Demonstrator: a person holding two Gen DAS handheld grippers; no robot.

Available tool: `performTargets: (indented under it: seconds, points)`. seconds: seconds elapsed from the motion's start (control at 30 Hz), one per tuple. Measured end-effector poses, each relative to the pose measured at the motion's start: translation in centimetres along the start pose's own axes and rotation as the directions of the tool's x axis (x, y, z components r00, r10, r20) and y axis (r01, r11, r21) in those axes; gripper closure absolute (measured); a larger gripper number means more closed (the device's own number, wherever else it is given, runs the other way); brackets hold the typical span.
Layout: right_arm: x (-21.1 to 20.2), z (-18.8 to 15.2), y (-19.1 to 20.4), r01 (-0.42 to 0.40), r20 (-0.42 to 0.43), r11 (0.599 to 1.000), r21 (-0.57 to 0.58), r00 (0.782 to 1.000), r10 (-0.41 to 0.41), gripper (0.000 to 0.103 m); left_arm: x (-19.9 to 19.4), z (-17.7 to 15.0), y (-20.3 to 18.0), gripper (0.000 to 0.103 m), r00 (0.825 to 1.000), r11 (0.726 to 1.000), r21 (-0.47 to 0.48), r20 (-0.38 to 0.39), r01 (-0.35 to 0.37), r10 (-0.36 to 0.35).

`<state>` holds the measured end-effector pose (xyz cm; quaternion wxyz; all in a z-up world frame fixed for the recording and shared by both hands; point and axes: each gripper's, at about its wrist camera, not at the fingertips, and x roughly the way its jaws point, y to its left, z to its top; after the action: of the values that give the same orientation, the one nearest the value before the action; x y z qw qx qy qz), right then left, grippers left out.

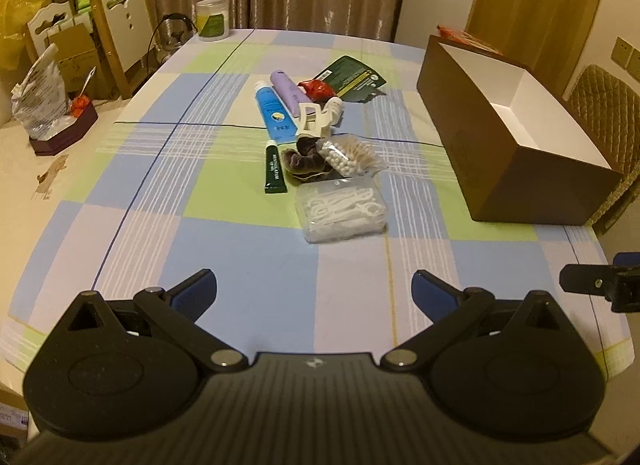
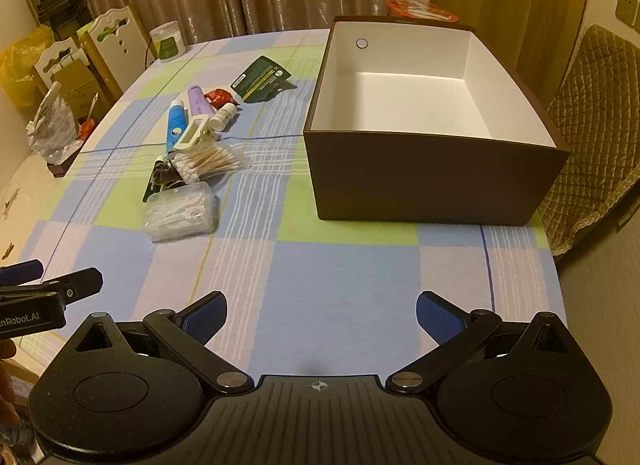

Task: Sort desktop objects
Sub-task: 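Move both tools toward the cluster of toiletries on the table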

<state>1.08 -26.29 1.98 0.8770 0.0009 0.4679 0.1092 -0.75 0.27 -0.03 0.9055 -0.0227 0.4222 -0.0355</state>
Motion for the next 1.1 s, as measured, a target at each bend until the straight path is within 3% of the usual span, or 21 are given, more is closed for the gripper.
performTargets:
  seconds: [0.5, 1.1]
  points:
    - [0.07, 0.18, 0.3, -0.005, -0.001, 1.0, -0.009, 1.0, 0.005, 0.0, 0.66, 0.21, -0.09, 0.001, 0.997, 1.0, 0.008, -0.08, -0.008, 0.008]
    - [0.3, 0.26, -0.08, -0.028, -0.01, 1.0, -0.012, 1.0, 0.028, 0.0, 0.42, 0.11, -0.41, 0.001, 0.998, 1.0, -0.017, -0.067, 0.0, -0.001]
